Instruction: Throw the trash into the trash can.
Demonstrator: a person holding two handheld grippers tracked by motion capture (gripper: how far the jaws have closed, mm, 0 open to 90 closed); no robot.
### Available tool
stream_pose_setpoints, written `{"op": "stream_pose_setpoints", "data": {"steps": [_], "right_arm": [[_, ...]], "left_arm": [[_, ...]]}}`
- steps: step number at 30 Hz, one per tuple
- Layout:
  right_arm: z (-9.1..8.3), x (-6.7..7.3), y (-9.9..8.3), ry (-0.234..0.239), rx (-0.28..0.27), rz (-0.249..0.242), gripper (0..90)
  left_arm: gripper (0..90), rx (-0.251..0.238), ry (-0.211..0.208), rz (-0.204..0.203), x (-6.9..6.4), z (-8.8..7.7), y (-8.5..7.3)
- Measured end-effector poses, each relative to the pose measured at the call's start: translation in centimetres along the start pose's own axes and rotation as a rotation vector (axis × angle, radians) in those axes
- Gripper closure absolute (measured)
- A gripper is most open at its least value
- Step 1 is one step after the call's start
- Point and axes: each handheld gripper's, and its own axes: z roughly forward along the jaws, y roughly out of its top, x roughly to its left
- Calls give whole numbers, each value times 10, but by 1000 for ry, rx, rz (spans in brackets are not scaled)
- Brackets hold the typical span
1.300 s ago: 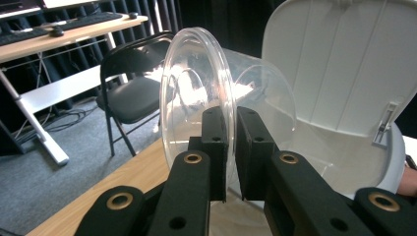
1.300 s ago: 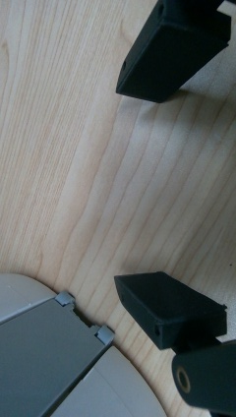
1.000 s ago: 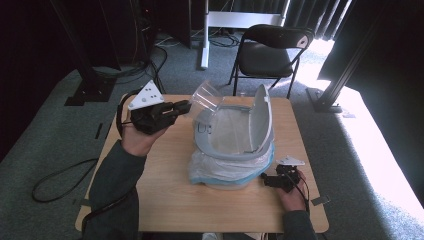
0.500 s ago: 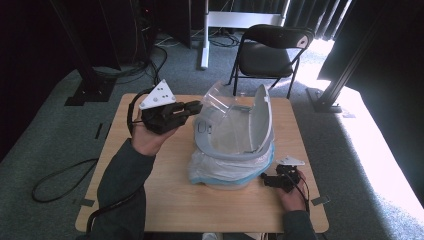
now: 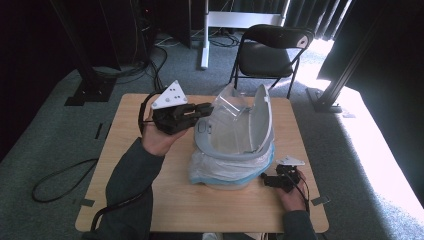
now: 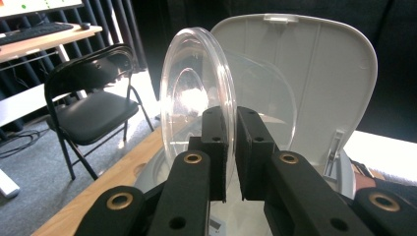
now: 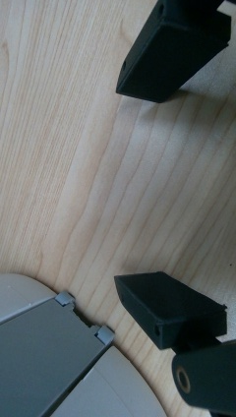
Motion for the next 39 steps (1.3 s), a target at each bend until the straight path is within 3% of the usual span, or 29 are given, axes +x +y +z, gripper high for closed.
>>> {"op": "stream_pose_setpoints", "data": {"steps": [14, 16, 19, 24, 30, 35, 39], "right_arm": [[0, 0, 0, 0, 0, 0, 111], [0, 0, 0, 0, 0, 0, 110], [0, 0, 0, 0, 0, 0, 110], [0, 0, 0, 0, 0, 0, 110], [0, 0, 0, 0, 0, 0, 110], [0, 0, 0, 0, 0, 0, 110], [0, 0, 0, 0, 0, 0, 110]], "left_arm": [[837, 22, -42, 1, -7, 16, -1], [831, 31, -64, -4, -6, 19, -2], [693, 45, -80, -16, -5, 23, -5], [609, 55, -81, -15, -5, 23, -7], [611, 84, -50, -27, -3, 26, -10], [652, 95, -52, -50, 1, 23, -20], [708, 150, -53, -46, 2, 28, -24]]}}
